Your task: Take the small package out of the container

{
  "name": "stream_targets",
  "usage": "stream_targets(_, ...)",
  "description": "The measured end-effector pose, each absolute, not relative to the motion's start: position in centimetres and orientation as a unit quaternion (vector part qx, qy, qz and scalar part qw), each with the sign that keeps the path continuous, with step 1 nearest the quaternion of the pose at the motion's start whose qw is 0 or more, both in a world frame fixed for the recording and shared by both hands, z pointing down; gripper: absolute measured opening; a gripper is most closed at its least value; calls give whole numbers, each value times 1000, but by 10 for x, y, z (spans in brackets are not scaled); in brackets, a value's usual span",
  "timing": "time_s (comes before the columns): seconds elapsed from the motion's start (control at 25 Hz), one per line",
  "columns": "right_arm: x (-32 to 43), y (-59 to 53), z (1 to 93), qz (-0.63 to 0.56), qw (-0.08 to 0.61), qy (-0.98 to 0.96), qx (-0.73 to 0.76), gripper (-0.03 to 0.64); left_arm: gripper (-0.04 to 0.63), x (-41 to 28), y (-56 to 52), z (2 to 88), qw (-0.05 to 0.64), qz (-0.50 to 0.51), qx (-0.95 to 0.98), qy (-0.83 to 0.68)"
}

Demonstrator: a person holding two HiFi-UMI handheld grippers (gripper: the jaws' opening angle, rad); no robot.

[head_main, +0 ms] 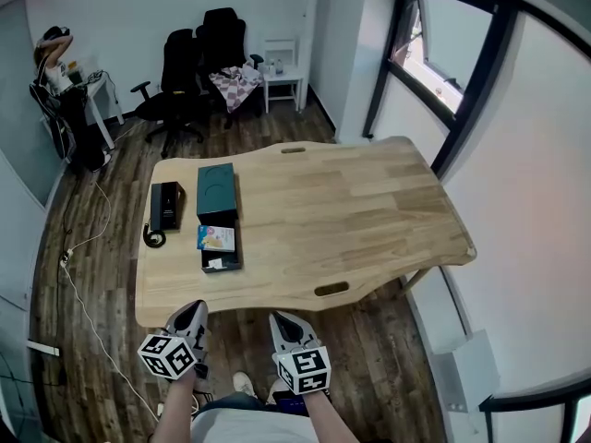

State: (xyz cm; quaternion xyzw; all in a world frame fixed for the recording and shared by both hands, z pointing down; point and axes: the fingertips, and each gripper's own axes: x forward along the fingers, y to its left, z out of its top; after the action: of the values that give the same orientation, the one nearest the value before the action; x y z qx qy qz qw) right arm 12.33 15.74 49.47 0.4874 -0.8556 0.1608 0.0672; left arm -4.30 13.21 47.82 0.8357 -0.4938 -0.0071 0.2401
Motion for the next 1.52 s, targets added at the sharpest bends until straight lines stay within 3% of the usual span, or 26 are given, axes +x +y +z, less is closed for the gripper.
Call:
stream_targets(0.52, 113, 123, 502, 159, 85, -859, 478, 6, 2, -57, 108, 478, 242, -33, 830, -501)
stream_targets(1.2, 67, -24, 520, 153, 113, -844, 501, 6, 2, -112, -56, 492, 227, -53, 844, -483)
stream_targets(1.52, 55, -45, 537, 165, 123, -830, 519, 6, 2, -121, -82, 509, 213, -24, 857, -469)
